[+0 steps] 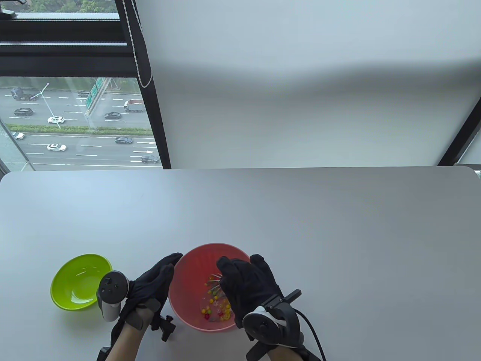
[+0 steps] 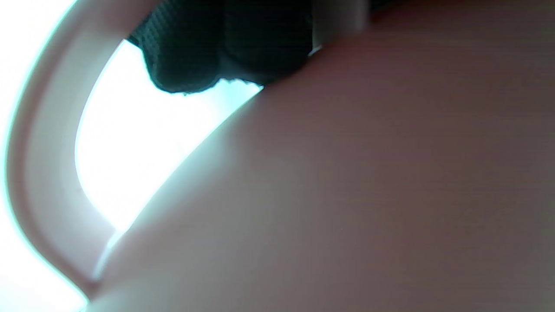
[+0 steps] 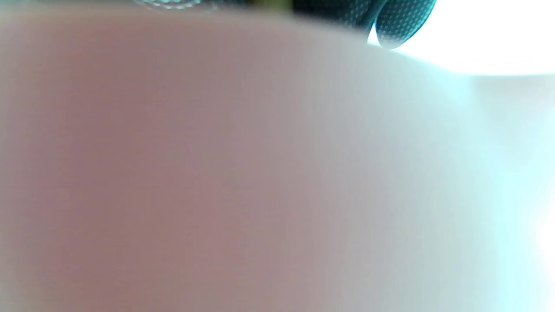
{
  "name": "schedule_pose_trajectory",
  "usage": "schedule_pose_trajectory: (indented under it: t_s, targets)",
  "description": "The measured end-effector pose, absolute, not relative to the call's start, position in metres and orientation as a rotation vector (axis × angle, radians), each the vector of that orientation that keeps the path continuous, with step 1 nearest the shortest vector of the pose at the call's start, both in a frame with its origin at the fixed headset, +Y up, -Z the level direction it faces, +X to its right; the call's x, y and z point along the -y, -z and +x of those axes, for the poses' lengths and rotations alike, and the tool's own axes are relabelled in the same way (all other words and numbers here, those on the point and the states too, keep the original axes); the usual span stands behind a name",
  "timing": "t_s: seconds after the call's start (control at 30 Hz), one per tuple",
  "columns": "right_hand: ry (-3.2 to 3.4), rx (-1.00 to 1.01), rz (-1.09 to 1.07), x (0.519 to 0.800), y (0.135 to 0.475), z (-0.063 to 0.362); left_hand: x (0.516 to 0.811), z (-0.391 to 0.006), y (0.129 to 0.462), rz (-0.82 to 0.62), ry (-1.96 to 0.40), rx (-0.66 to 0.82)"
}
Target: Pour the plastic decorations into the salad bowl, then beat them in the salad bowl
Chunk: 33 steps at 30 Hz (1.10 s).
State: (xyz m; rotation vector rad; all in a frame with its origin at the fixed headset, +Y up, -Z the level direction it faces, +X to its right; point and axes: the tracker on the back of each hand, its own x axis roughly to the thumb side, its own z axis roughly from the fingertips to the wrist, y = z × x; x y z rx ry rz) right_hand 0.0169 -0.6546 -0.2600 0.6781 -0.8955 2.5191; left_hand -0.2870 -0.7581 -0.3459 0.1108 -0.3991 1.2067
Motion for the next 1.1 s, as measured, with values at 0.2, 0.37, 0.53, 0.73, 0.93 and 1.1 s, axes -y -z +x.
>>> schedule_pose_trajectory:
  t_s: [0.2,0.37,0.53,0.73,0.93,1.1]
  targets:
    - [-2.544,0.946,0.676,0.653,0.259,0.018,0.758,-0.287,0.346,0.111,-1.207,0.399]
    - [-2.536,0.964,0.666,0.652,0.258,0.02,0.758,-0.287,0.346,0.111,-1.207,0.399]
    - [-2.48,0.965,0.643,0.649,0.257,0.025,0.758,-0.287,0.346,0.111,-1.207,0.399]
    - [-2.36,0.846,0.603,0.651,0.261,0.029,0.758,-0.287,0.346,0.112,-1.206,0.398]
    - [-2.314,0.682,0.638,0.66,0.267,0.02,0.758,-0.287,0.346,0.112,-1.206,0.398]
    - [-2.384,0.735,0.662,0.66,0.265,0.016,0.758,-0.288,0.346,0.111,-1.206,0.398]
